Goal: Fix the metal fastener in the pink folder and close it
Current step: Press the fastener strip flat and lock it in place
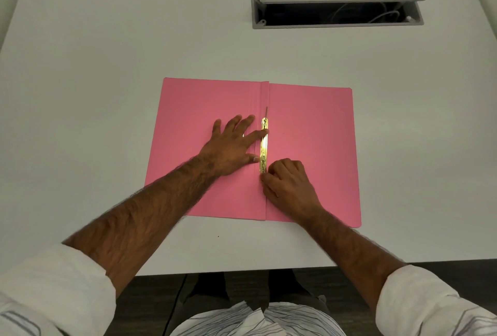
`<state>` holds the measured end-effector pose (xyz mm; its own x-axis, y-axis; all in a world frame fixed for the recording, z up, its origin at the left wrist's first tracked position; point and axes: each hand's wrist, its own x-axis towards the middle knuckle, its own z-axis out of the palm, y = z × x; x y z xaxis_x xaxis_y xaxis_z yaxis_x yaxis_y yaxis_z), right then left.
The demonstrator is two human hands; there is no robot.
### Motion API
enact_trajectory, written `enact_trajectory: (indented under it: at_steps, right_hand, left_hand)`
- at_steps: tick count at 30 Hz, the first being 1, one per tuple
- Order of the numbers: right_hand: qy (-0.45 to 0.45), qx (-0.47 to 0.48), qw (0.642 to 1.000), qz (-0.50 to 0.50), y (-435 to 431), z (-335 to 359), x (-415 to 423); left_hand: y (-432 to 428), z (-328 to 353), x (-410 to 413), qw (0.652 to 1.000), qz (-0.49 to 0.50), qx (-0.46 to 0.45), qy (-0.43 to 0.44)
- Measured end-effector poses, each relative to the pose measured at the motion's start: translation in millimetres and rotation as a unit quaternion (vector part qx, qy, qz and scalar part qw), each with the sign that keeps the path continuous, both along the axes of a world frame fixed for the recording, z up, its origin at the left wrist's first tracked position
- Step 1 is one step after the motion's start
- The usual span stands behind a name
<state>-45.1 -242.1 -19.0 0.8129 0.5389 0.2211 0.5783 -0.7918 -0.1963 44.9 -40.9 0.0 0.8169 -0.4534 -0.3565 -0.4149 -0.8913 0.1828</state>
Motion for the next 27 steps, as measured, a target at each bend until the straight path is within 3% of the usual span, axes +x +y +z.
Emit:
enact_trajectory:
  at_steps: [12,15,20,23,27]
  right_hand:
    - [0.053,-0.022,0.998,0.018,-29,-3,-3]
    - [0.075,-0.013,0.997,-0.01,-37,5,13]
    - [0.131,0.091,0.98,-0.118,-25,15,35]
    - [0.141,0.079,0.979,-0.122,-8,16,44]
    - [0.156,0.028,0.98,-0.121,3,8,41]
  left_hand:
    - [-6,-6,-3,1.0,0.019,-0.008,-0.023]
    - [-13,-4,2,0.999,0.036,-0.011,-0.033]
    - [-18,-1,1,0.997,0.059,-0.04,-0.032]
    - [-15,6,2,0.995,0.063,-0.063,-0.038]
    - [9,16,9,0.98,0.105,-0.079,-0.148]
